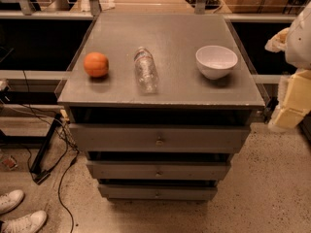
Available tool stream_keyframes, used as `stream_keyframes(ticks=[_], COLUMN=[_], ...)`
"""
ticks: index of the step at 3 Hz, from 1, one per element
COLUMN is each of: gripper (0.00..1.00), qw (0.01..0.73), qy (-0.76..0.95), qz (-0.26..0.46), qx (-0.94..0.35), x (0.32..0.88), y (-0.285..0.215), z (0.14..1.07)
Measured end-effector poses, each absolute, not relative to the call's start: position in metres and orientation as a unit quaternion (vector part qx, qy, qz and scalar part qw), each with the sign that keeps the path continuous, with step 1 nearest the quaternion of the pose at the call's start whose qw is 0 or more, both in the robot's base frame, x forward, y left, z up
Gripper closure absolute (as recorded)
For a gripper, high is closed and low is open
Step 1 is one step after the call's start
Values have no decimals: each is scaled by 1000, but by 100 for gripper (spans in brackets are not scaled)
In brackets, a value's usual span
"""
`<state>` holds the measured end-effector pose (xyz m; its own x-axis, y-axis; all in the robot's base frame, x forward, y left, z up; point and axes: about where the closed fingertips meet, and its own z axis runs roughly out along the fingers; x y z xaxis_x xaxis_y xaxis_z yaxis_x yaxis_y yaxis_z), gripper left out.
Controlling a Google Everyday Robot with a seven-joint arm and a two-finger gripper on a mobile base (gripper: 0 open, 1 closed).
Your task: Open middle drawer
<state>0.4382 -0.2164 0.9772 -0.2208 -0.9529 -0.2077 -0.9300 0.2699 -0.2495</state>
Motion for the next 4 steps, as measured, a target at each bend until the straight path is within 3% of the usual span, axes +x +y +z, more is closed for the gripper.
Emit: stream_keyframes(ticks=[2,4], gripper=[0,0], qw=[156,161], qy=[783,794], qz=[-24,-8], qx=[-602,-586], x=[428,357], y=[-218,-212], z=[968,910])
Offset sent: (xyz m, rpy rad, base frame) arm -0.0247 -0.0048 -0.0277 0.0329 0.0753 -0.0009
